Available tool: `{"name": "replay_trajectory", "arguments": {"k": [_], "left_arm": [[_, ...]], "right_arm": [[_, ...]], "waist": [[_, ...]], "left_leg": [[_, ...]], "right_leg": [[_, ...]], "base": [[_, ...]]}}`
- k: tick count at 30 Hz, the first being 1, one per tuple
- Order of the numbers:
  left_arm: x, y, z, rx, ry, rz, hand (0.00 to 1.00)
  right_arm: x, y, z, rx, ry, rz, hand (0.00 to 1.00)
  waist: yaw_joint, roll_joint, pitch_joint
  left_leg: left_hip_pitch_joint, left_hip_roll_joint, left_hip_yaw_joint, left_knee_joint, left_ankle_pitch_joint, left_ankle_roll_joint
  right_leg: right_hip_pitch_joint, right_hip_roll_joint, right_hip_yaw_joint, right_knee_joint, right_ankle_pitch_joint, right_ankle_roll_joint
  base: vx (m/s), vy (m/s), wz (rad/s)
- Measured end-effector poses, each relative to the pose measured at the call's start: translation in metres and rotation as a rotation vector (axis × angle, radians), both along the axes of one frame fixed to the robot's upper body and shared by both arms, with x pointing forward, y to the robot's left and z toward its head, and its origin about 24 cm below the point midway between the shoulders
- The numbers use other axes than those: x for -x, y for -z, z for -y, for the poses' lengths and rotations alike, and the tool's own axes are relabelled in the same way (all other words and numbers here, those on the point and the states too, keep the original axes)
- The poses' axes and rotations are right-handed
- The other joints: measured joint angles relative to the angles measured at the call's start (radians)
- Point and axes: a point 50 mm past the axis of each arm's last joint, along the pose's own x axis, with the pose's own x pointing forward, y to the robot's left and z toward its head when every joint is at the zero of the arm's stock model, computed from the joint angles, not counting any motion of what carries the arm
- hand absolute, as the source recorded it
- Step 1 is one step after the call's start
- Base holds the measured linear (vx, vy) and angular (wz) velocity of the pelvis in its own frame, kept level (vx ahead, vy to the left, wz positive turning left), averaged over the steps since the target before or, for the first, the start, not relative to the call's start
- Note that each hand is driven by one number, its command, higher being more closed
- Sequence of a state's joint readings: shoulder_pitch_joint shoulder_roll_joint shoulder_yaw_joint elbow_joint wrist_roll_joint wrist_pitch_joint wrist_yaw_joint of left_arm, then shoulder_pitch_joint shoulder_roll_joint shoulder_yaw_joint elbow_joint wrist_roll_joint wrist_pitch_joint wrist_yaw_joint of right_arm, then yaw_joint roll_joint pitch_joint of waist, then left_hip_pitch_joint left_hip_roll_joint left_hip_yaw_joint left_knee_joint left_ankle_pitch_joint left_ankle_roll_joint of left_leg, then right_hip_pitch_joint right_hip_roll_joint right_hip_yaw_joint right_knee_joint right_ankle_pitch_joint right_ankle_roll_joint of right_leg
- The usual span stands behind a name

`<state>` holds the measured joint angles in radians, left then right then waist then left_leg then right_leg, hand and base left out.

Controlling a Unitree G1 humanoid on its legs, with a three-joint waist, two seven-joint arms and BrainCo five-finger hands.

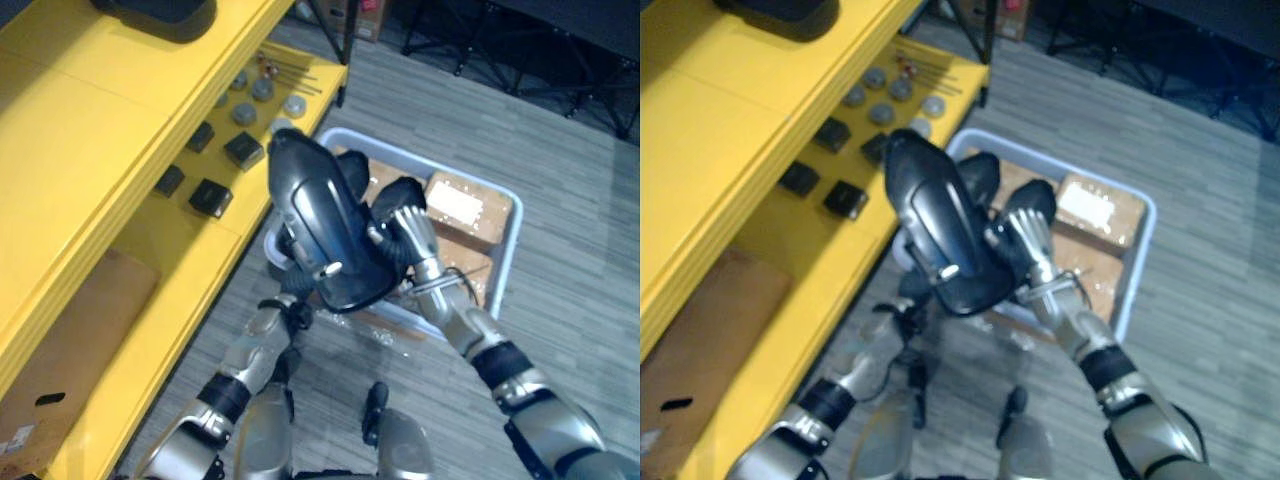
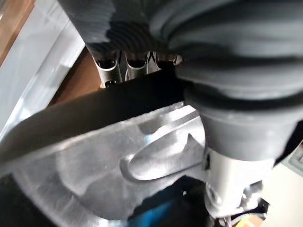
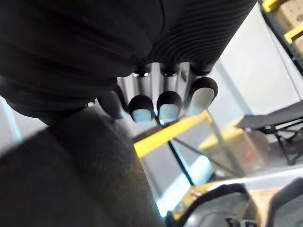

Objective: Walk over and take plastic housings, then place them on the shelf

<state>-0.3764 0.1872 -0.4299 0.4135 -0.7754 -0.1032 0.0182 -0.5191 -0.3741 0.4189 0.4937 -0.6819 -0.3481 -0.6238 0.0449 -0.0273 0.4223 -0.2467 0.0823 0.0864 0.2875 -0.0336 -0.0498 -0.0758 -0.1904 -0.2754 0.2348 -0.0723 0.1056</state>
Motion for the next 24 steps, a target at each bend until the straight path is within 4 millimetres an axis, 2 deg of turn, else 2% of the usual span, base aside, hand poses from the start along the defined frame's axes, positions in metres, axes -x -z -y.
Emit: {"name": "replay_trajectory", "arguments": {"k": [10, 16, 17, 24], "left_arm": [[0.006, 0.005, -0.003, 0.01, -0.027, 0.012, 1.0], [0.013, 0.011, -0.003, 0.018, -0.03, -0.01, 1.0], [0.013, 0.011, -0.003, 0.016, -0.028, -0.012, 1.0], [0.014, 0.012, -0.002, 0.013, -0.034, -0.021, 1.0]], "right_arm": [[0.015, 0.014, -0.008, -0.104, 0.007, 0.011, 1.0], [0.024, 0.02, -0.012, -0.106, -0.001, 0.015, 1.0], [0.025, 0.02, -0.012, -0.1, -0.003, 0.019, 0.0], [0.031, 0.022, -0.013, -0.096, -0.033, 0.022, 0.0]], "waist": [[0.001, 0.0, 0.0], [-0.001, 0.0, 0.0], [-0.003, 0.0, 0.0], [-0.006, 0.0, 0.0]], "left_leg": [[0.002, -0.001, -0.003, 0.0, 0.0, 0.0], [0.018, 0.0, 0.006, -0.005, -0.001, -0.001], [0.018, 0.0, 0.007, -0.005, -0.001, -0.001], [0.021, 0.001, 0.01, -0.005, -0.001, -0.001]], "right_leg": [[0.002, 0.0, 0.0, 0.003, -0.006, 0.0], [0.008, -0.001, 0.006, 0.004, -0.007, 0.001], [0.008, -0.001, 0.006, 0.005, -0.009, 0.0], [0.008, -0.001, 0.011, 0.004, -0.007, 0.002]], "base": [[0.0, 0.0, 0.0], [0.0, 0.0, -0.03], [0.0, 0.0, -0.04], [0.0, 0.0, 0.0]]}}
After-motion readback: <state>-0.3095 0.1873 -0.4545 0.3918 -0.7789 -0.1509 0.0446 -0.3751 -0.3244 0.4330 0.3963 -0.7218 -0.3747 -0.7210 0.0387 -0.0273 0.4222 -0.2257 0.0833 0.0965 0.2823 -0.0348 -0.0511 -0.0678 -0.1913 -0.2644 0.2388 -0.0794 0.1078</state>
